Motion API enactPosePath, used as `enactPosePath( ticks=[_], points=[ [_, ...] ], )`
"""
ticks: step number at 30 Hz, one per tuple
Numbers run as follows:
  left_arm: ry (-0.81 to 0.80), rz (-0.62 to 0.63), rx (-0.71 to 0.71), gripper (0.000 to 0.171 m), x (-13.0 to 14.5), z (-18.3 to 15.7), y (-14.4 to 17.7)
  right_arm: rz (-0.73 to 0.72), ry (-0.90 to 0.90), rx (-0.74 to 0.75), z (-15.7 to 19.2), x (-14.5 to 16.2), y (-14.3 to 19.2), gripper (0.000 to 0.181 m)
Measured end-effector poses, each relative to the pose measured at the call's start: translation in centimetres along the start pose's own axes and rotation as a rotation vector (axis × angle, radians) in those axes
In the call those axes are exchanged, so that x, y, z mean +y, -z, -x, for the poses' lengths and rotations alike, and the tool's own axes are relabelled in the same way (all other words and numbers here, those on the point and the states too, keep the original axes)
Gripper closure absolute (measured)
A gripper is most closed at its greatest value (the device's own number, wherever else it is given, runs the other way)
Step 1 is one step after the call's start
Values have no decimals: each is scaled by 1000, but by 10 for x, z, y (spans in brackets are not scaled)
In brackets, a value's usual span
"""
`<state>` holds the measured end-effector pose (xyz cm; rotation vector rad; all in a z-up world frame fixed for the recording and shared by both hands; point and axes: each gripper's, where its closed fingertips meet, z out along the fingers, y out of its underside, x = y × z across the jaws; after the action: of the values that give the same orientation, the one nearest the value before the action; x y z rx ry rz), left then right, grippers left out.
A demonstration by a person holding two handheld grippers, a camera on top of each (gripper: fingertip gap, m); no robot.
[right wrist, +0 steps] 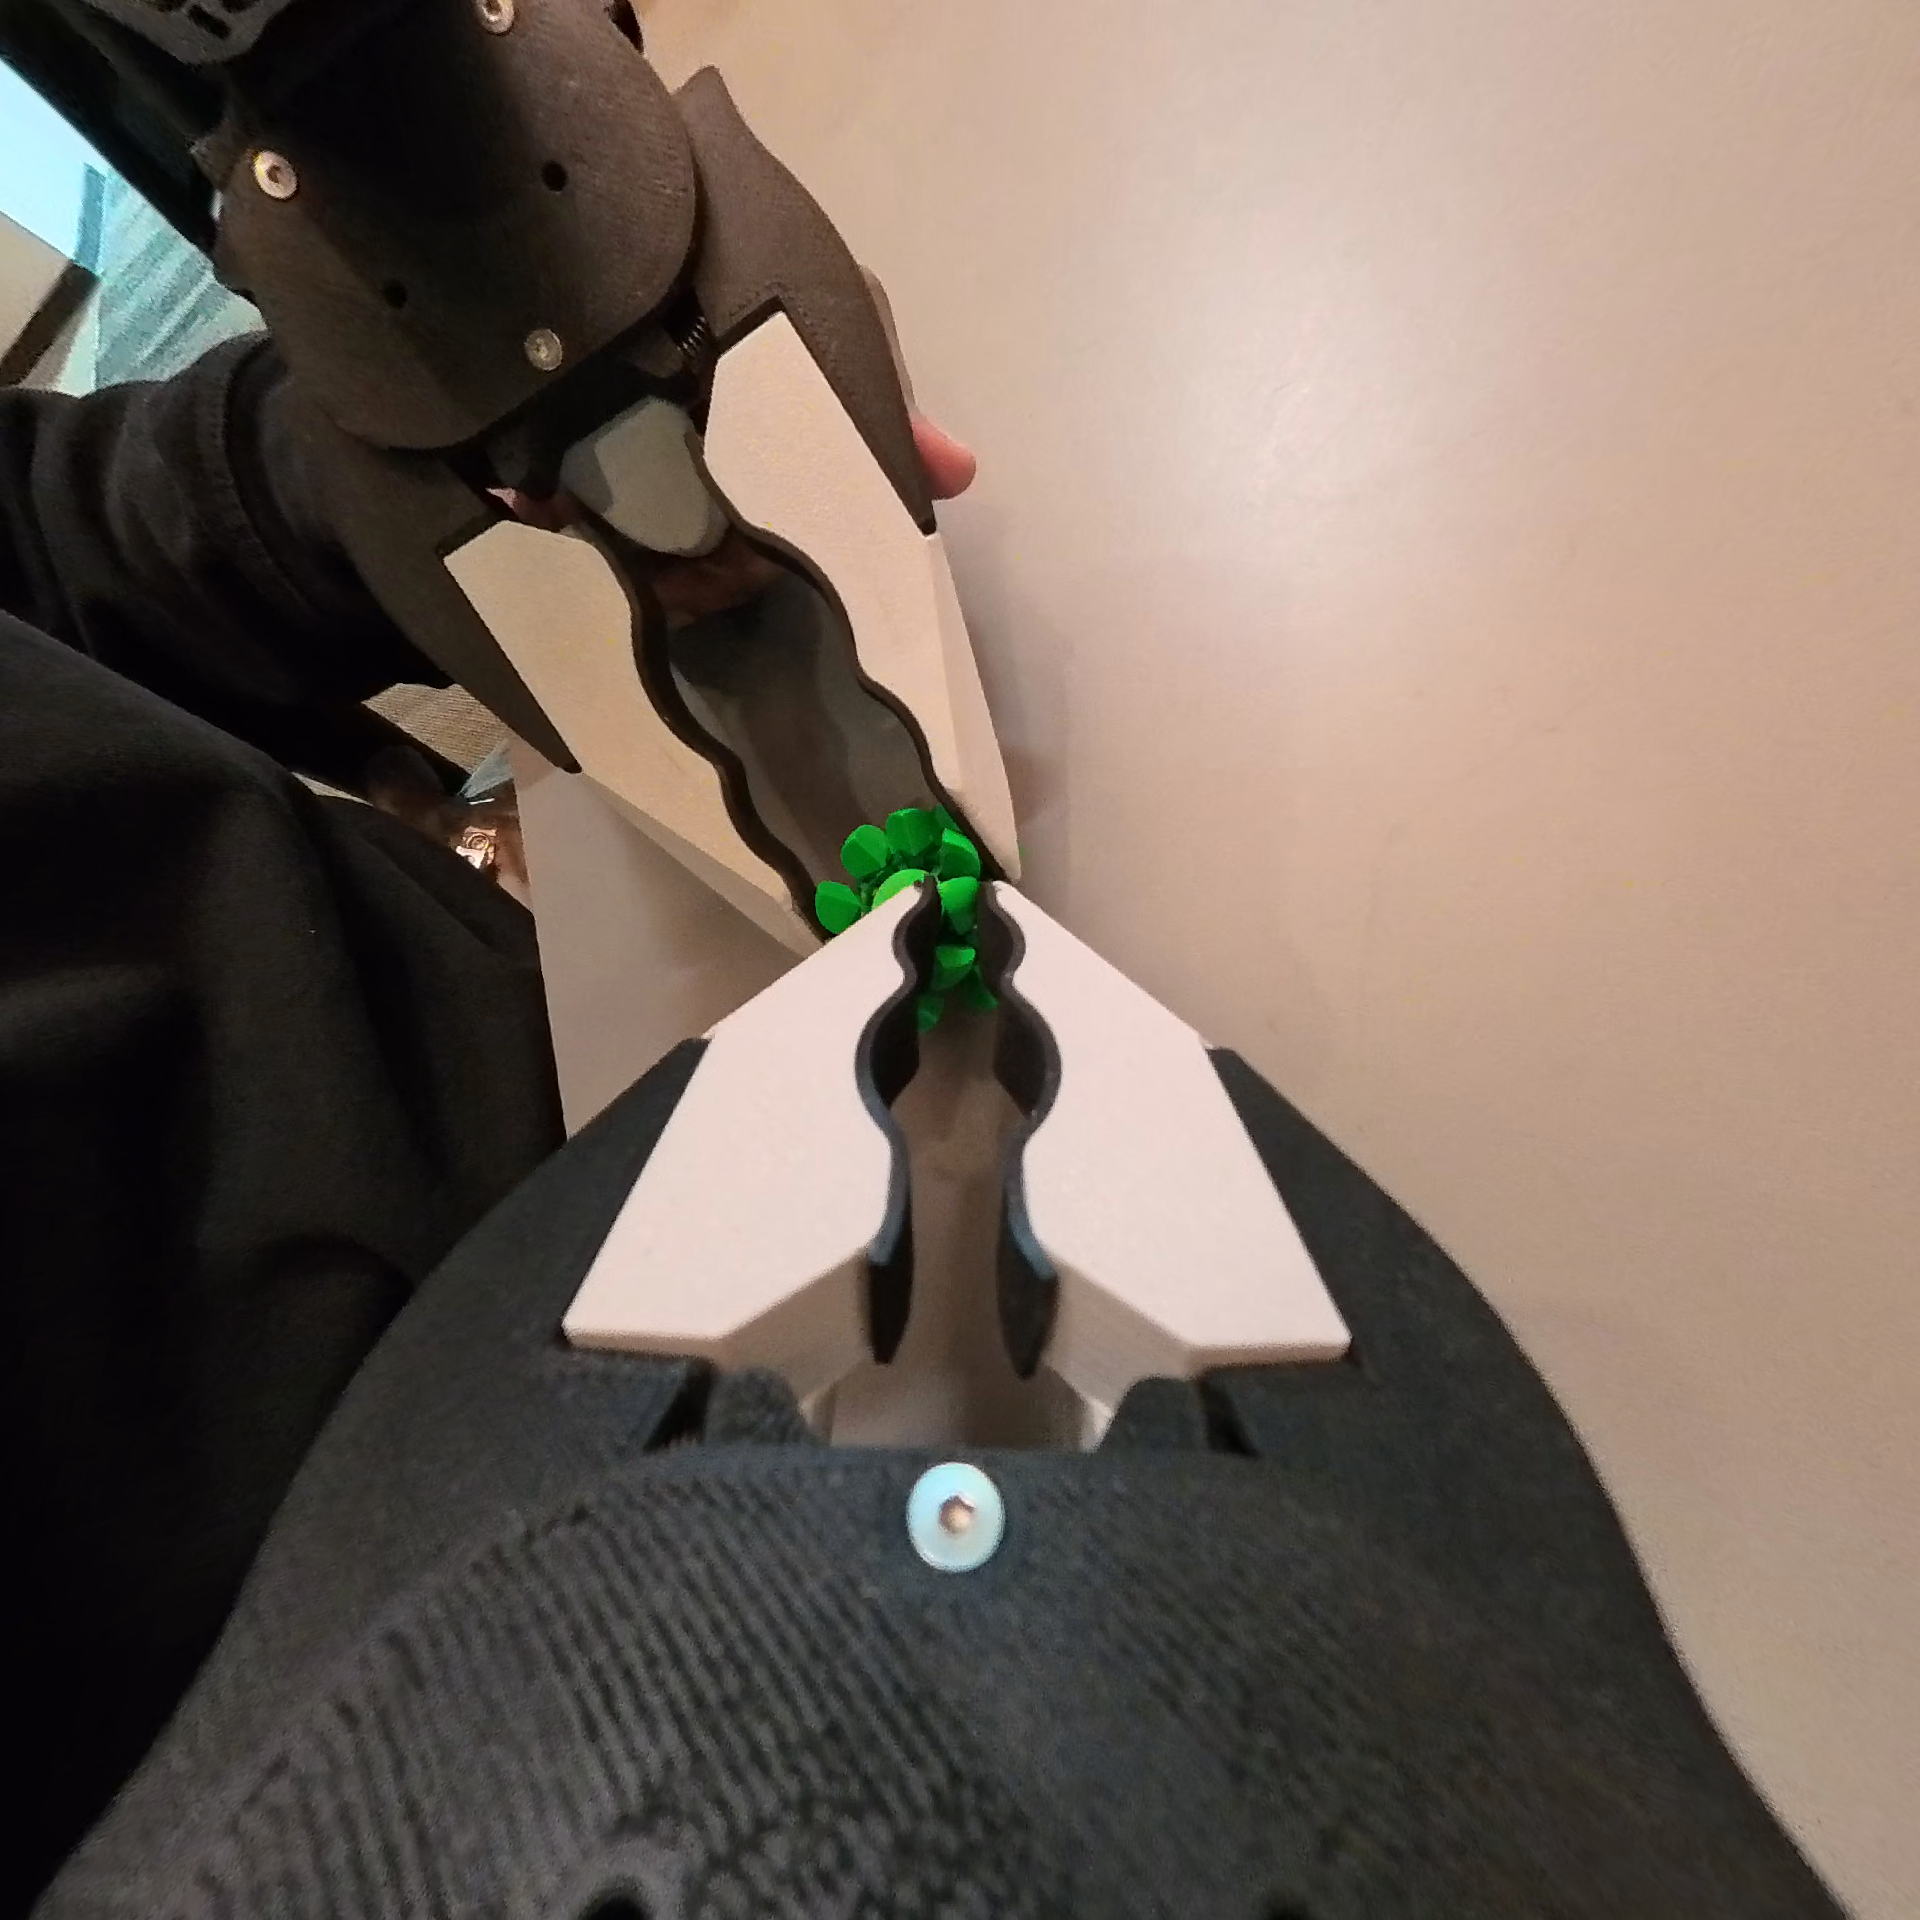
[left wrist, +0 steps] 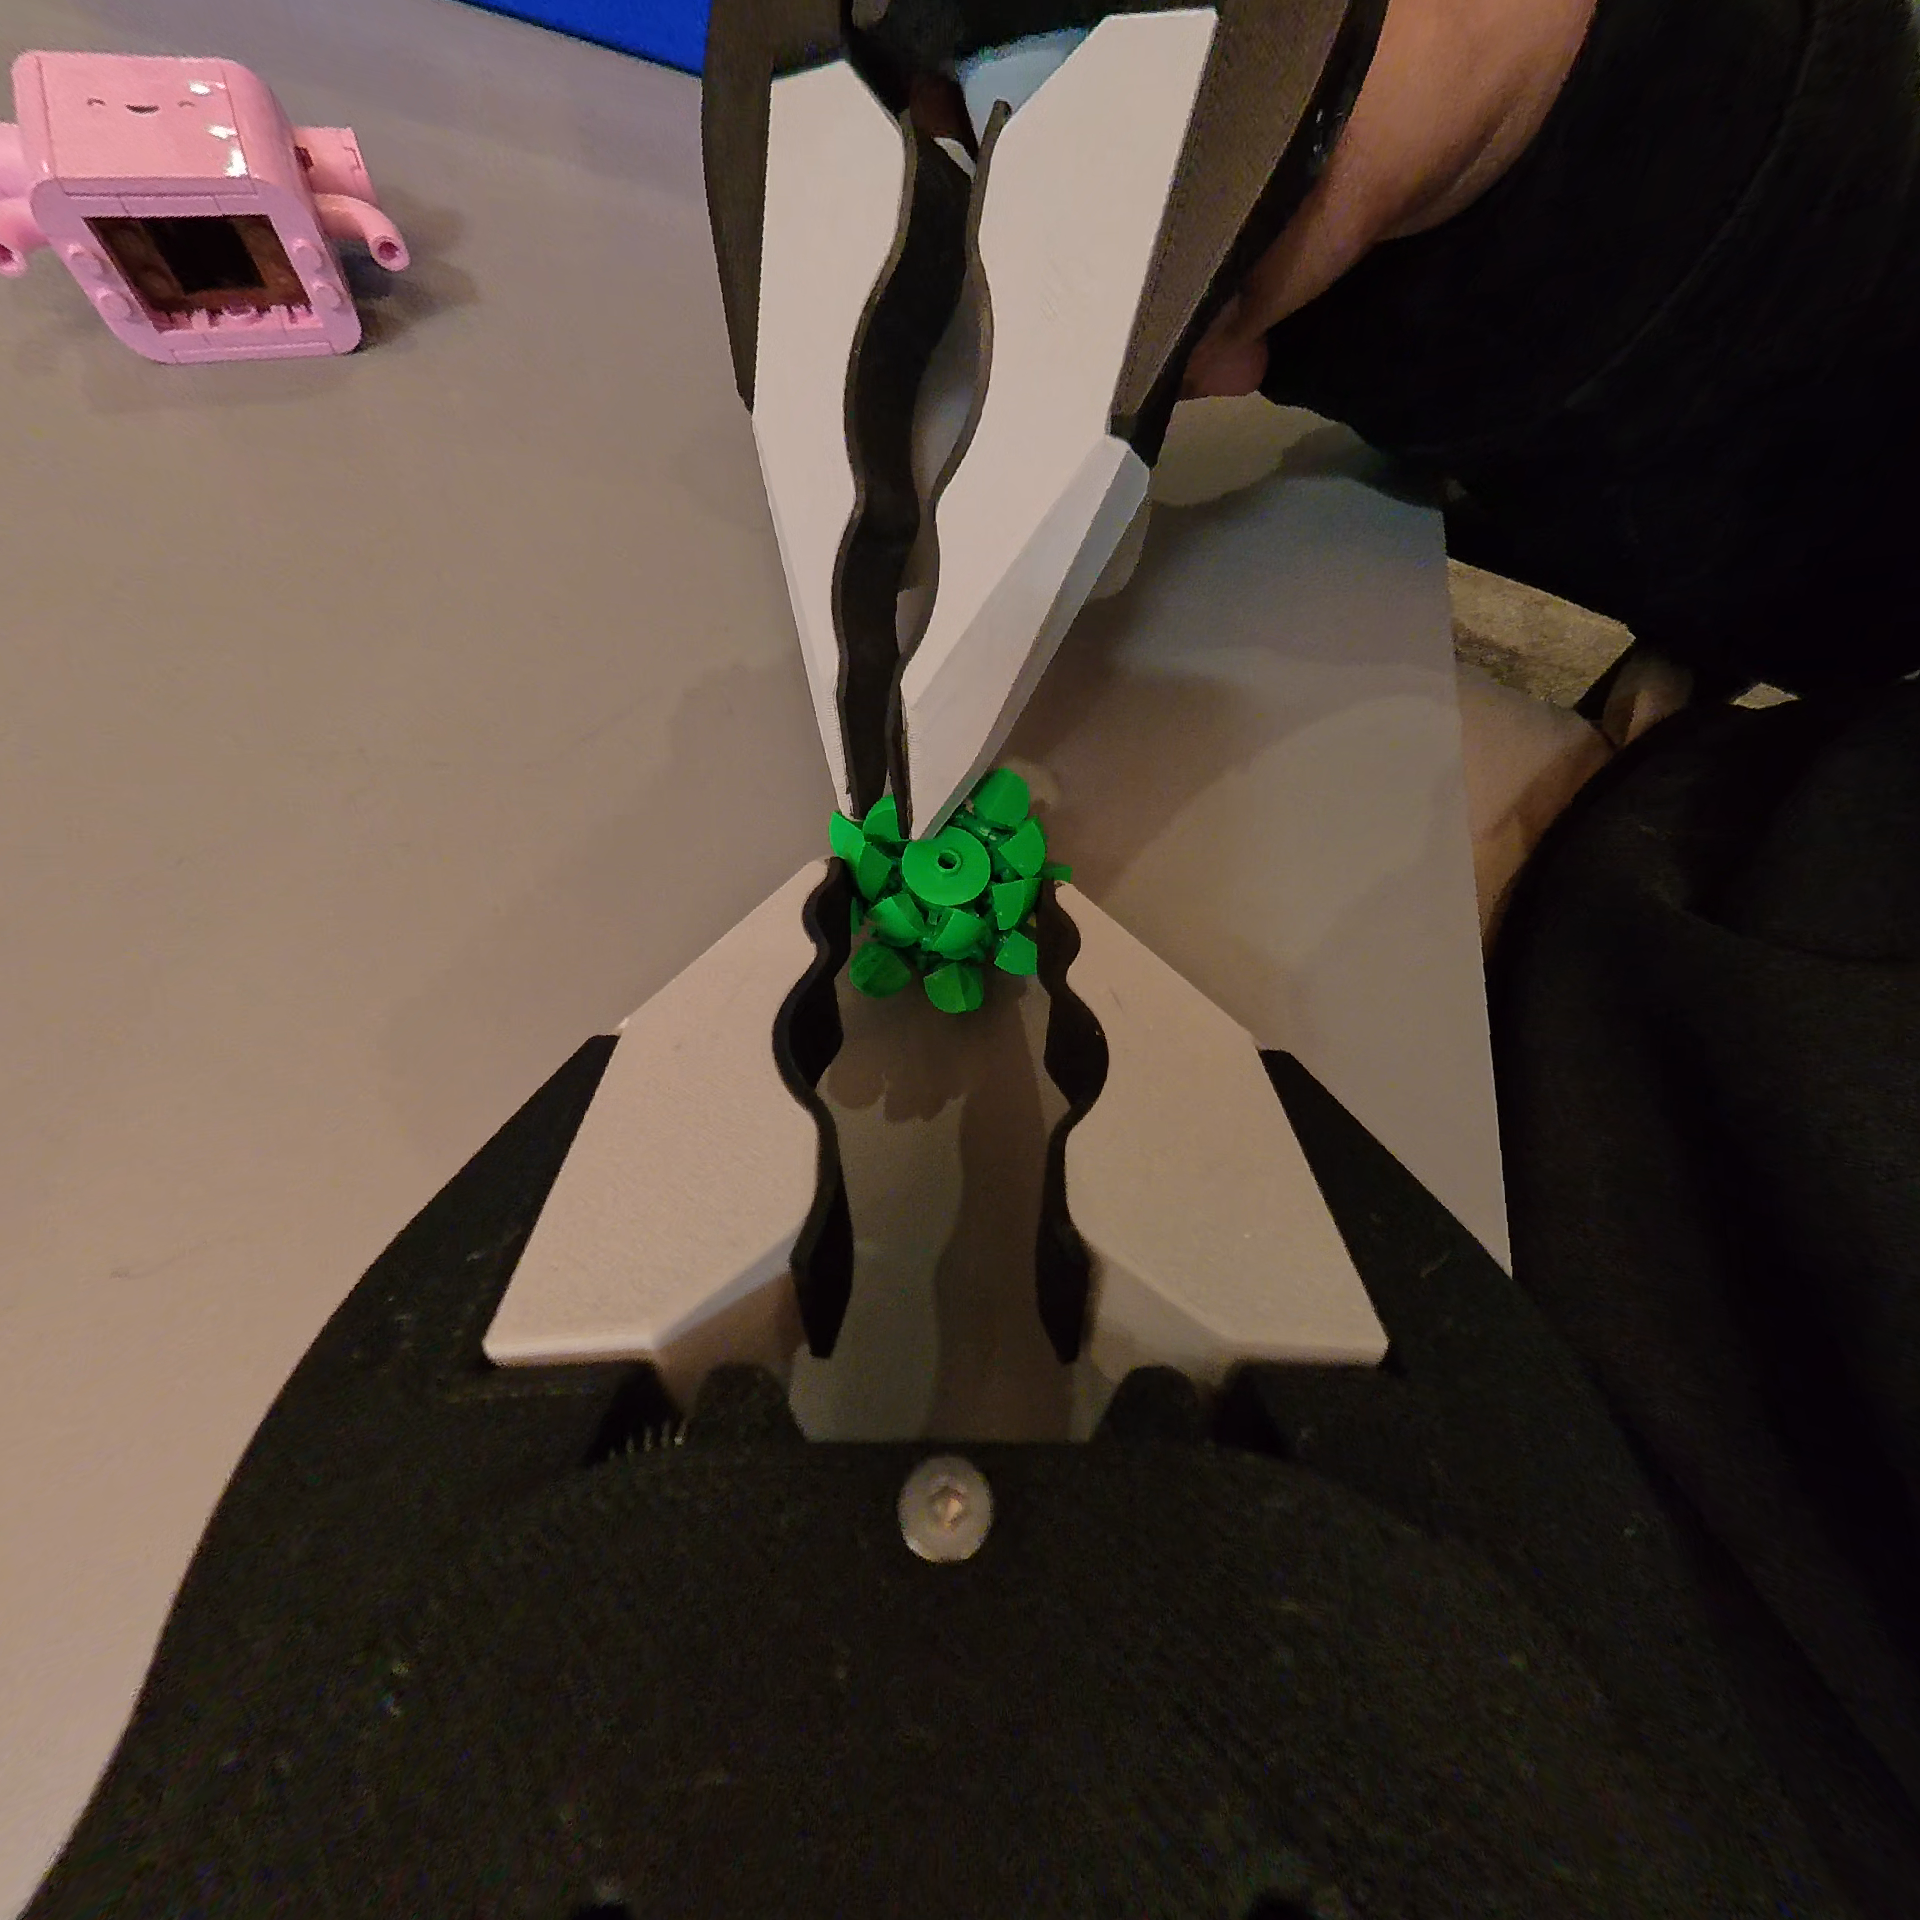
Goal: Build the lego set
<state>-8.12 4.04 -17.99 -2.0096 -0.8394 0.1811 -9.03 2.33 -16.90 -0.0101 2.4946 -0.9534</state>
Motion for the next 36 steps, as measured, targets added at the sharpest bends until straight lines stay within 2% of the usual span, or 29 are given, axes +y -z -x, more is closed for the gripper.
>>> enactPosePath(
  ticks=[6, 9, 12, 15, 23, 28, 36],
  points=[
    [6, -23, 7, 137, -3, 0, 2, 3, 7, 12, -1, 0, -1, 176],
    [9, -104, 14, 132, -11, -2, 12, 0, 8, 23, -2, 1, 0, 176],
    [-65, -201, -9, 128, -24, -7, 27, 1, 12, 51, -5, 1, 1, 176],
    [-179, -212, -39, 129, -29, -17, 28, 7, 19, 59, -4, 2, 1, 176],
    [-301, 2, -111, 131, -9, -25, 10, 34, 47, 94, -2, 3, 2, 176],
    [-416, 147, -218, 133, 4, -20, 4, 40, 53, 96, 1, 3, 0, 176],
    [-604, 305, -371, 134, 11, -14, 4, 46, 57, 100, 2, 3, 0, 176]
  ],
)
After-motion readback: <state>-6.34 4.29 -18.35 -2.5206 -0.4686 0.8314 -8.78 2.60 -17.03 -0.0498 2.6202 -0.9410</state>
